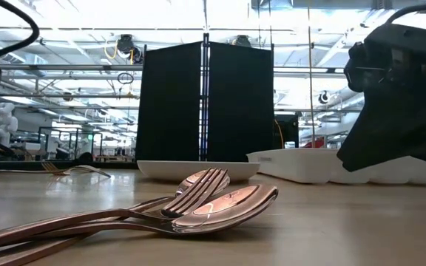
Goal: Sort silverware
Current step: Put the spoon in the silverware tray
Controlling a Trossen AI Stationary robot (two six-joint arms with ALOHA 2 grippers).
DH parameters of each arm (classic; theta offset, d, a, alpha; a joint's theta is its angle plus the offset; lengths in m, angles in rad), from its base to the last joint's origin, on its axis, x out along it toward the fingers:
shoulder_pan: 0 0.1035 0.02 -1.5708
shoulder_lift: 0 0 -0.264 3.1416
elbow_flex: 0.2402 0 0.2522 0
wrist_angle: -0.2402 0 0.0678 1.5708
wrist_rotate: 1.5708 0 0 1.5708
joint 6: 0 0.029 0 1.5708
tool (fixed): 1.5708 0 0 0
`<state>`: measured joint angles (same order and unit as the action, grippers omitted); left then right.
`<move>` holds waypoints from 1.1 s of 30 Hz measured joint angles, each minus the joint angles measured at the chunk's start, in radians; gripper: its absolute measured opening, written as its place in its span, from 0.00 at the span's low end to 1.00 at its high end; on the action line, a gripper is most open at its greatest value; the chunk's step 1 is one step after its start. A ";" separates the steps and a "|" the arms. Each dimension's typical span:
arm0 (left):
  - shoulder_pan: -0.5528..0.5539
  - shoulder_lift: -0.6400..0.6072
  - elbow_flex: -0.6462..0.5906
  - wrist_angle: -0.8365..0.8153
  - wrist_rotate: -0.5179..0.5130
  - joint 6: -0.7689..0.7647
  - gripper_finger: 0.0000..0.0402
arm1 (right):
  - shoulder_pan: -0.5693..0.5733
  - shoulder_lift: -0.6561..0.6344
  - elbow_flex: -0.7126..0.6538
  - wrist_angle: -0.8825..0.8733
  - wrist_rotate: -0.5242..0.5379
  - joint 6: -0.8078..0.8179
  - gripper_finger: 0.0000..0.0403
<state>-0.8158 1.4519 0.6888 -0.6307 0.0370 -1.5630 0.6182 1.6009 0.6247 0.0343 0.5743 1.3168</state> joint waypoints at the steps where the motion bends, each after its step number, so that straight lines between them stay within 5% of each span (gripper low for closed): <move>1: 0.000 0.001 0.000 0.008 -0.003 0.002 0.13 | 0.000 0.000 0.000 -0.001 0.000 0.000 0.27; 21: 0.025 0.002 -0.009 -0.089 0.032 0.035 0.13 | -0.001 -0.001 0.000 -0.005 0.000 -0.027 0.27; 33: 0.024 -0.103 -0.005 -0.065 0.010 -0.020 0.13 | -0.002 -0.001 0.000 -0.004 -0.002 -0.025 0.27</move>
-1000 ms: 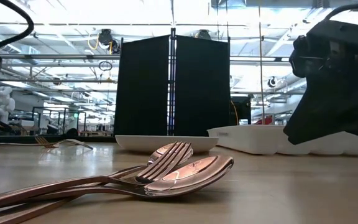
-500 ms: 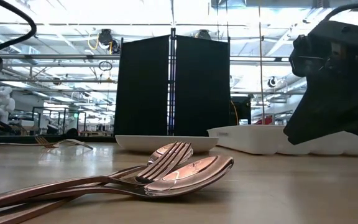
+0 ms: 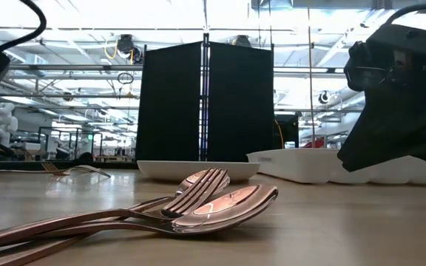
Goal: Sort silverware
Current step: Put the spoon in the silverware tray
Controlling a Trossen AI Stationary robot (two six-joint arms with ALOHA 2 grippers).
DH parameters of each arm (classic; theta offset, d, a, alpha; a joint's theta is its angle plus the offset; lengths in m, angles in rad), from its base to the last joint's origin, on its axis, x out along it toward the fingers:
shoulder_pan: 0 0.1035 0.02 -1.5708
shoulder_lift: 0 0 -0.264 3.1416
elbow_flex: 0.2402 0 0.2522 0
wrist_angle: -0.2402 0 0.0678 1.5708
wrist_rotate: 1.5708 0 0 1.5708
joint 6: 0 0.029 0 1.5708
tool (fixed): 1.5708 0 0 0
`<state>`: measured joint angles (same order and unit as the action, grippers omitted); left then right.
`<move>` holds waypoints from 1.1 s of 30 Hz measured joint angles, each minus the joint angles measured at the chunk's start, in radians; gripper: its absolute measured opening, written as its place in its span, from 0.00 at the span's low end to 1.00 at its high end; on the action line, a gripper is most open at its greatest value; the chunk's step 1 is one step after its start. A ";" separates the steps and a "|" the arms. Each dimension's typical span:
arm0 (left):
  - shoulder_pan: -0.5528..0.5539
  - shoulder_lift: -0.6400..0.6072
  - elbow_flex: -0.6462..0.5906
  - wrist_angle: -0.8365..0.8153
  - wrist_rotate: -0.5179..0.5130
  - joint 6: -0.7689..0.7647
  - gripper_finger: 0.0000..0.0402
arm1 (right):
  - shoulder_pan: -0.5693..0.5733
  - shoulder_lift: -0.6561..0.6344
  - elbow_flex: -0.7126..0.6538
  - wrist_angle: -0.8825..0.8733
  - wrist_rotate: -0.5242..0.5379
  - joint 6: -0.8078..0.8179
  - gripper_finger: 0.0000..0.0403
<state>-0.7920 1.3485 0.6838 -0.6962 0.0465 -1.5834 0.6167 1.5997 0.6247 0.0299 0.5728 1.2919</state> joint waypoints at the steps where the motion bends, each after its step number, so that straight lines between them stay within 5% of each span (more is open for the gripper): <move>1: 0.000 0.000 0.000 0.015 0.000 -0.006 0.13 | 0.000 0.000 0.000 0.000 0.000 0.000 0.27; 12: -0.001 0.027 0.002 0.086 -0.025 -0.059 0.14 | 0.000 0.000 0.000 0.000 0.001 -0.019 0.27; 26: -0.001 0.092 0.002 0.086 0.022 -0.049 0.34 | 0.000 0.000 0.000 -0.003 0.002 -0.025 0.27; 33: -0.001 0.146 0.008 0.086 0.023 -0.008 0.34 | 0.000 0.000 0.000 -0.003 0.002 -0.021 0.27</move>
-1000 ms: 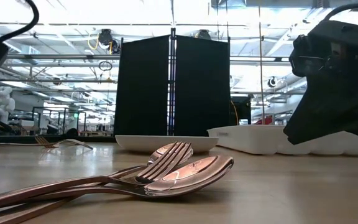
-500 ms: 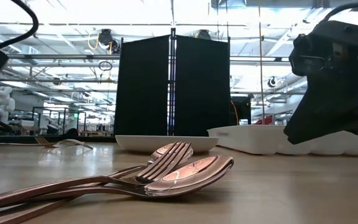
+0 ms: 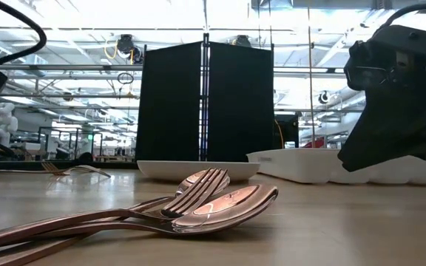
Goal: Sort silverware
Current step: Put the spoon in the silverware tray
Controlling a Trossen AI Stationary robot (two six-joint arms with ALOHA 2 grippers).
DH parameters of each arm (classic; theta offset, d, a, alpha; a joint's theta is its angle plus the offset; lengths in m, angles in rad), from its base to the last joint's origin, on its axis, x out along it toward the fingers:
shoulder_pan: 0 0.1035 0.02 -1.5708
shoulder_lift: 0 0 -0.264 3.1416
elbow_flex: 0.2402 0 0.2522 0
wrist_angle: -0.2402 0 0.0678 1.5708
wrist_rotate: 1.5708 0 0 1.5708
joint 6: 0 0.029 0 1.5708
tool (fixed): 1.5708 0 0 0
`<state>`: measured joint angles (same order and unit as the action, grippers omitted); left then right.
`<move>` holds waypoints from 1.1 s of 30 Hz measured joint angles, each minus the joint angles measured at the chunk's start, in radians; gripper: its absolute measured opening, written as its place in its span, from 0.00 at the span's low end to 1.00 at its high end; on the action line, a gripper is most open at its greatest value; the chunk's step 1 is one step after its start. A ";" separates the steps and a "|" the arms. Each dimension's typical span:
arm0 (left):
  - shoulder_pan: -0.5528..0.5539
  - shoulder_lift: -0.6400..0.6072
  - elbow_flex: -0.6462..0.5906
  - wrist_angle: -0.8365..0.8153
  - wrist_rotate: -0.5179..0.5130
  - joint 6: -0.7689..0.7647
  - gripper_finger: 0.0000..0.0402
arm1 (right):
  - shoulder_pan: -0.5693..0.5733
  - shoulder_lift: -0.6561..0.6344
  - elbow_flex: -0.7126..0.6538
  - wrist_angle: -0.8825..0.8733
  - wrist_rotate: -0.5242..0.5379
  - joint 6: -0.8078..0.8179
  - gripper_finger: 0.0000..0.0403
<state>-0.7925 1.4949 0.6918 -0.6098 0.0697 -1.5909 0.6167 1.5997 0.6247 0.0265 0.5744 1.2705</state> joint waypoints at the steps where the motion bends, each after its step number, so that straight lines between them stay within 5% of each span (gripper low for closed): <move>1: 0.000 0.004 0.000 -0.001 0.001 0.007 0.33 | 0.000 0.000 0.000 0.000 0.000 0.000 0.27; 9: 0.000 0.007 -0.001 -0.016 0.004 0.083 0.04 | 0.000 0.000 0.000 0.000 0.000 0.000 0.27; 13: -0.002 -0.001 0.032 -0.068 -0.029 0.132 0.03 | 0.000 0.000 0.000 0.000 0.000 -0.001 0.27; 20: 0.003 -0.118 0.107 -0.187 -0.253 0.168 0.01 | 0.000 0.000 0.000 0.000 0.000 -0.003 0.27; 29: 0.073 -0.225 0.112 0.170 -0.672 0.365 0.01 | 0.000 -0.032 -0.001 -0.023 0.034 -0.043 0.27; 33: 0.238 -0.183 0.112 0.483 -0.677 0.486 0.00 | 0.010 -0.153 -0.001 -0.128 0.091 -0.064 0.27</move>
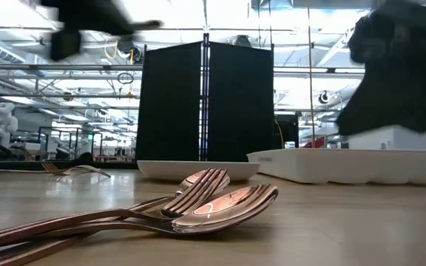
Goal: Sort silverware
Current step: Put the spoon in the silverware tray
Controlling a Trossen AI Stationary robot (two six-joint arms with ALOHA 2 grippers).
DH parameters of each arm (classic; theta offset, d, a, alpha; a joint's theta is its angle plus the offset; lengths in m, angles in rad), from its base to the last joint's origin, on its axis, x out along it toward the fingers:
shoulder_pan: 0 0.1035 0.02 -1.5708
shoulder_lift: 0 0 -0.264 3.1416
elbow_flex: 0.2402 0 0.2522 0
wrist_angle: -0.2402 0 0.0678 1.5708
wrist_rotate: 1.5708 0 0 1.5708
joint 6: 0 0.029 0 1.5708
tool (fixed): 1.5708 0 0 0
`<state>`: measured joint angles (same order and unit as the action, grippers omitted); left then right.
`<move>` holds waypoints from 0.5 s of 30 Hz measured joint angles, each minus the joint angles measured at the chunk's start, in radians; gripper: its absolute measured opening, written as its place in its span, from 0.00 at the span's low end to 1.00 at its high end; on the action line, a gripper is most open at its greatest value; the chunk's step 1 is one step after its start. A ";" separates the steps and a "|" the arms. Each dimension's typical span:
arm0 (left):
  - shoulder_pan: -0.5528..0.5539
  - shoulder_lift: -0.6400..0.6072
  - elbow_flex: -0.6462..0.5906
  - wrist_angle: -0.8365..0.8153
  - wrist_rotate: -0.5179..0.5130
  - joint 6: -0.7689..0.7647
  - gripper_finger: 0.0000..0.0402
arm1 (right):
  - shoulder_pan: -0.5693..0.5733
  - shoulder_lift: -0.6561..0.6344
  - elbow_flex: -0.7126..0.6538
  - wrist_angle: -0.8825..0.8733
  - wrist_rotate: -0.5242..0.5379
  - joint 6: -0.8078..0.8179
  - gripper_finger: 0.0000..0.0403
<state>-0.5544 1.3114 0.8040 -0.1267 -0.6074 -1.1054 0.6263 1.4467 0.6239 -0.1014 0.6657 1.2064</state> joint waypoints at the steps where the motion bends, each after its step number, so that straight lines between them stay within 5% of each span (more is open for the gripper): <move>1: 0.046 0.017 0.000 0.082 0.017 0.038 0.00 | 0.004 -0.037 0.000 -0.031 0.018 -0.006 0.27; 6: 0.293 0.146 0.034 0.425 0.204 0.146 0.00 | 0.038 -0.232 0.000 -0.242 0.119 -0.005 0.27; 15: 0.560 0.538 0.473 0.388 0.440 0.195 0.00 | 0.062 -0.468 0.001 -0.598 0.233 0.006 0.27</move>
<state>0.0059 1.8499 1.2765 0.2610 -0.1669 -0.9103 0.6884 0.9786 0.6247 -0.6996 0.8992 1.2127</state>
